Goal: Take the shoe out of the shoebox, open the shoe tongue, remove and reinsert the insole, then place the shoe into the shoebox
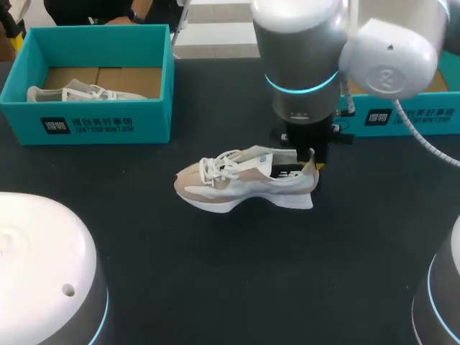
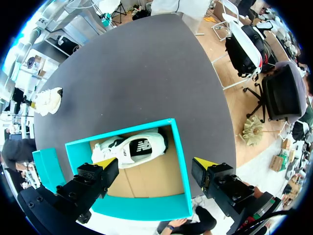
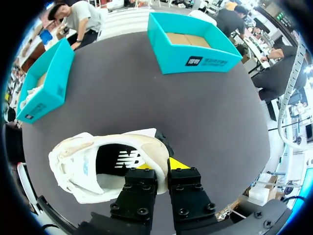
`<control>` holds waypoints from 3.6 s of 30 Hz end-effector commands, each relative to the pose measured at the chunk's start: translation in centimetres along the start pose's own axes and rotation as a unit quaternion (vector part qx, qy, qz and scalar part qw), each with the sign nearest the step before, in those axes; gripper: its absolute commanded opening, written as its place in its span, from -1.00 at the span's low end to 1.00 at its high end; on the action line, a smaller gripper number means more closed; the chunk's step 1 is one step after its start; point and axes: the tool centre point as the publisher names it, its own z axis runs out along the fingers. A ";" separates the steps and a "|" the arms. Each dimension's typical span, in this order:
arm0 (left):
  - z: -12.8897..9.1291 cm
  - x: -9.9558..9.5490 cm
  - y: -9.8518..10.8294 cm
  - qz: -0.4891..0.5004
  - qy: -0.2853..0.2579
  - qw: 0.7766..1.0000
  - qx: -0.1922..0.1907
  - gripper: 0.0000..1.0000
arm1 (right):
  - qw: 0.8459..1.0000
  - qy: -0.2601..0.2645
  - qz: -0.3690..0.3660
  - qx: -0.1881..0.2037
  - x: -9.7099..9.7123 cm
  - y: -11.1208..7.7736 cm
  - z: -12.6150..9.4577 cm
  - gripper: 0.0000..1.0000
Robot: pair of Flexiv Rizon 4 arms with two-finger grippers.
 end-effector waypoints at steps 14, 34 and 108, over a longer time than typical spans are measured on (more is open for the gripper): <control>0.0 0.0 -0.1 0.000 0.002 1.000 -0.001 1.00 | 1.000 -0.007 -0.022 -0.007 3.2 -1.7 3.9 -1.00; 0.0 0.0 -0.1 0.000 0.002 1.000 -0.001 1.00 | 0.998 -0.019 0.033 -0.041 4.4 -4.7 6.1 -1.00; 0.0 0.0 -0.1 0.000 0.002 1.000 -0.001 0.99 | 0.922 0.104 -0.373 -0.003 1.4 -1.5 -10.5 1.00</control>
